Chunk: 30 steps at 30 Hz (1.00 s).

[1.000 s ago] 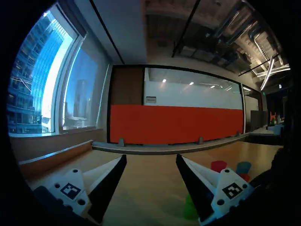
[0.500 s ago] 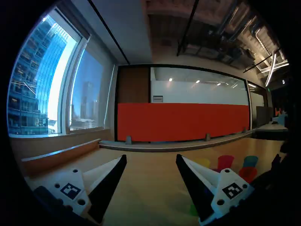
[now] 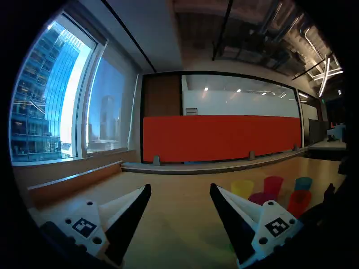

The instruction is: Pour water

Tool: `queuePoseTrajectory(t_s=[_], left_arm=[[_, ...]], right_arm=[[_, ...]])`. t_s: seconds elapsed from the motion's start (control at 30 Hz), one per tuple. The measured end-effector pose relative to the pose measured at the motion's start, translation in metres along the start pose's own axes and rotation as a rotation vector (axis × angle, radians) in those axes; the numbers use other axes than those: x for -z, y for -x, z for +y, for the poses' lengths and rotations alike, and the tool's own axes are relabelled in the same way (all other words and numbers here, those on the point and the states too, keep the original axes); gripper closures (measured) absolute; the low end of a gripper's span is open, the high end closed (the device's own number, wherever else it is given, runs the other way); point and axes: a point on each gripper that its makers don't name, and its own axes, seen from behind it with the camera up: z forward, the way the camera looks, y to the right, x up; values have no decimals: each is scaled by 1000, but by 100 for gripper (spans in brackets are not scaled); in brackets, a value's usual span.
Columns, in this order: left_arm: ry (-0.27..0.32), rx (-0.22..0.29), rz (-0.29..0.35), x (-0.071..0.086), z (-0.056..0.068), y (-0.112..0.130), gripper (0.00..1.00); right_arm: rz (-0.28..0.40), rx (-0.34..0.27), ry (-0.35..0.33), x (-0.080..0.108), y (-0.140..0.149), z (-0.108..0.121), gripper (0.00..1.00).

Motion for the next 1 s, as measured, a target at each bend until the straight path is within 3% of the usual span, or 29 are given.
queuePoseTrajectory(t_s=[1.0], left_arm=[[10, -3, 6, -10, 15, 0, 3]], right_arm=[[0, -9, 7, 4, -4, 6, 0]])
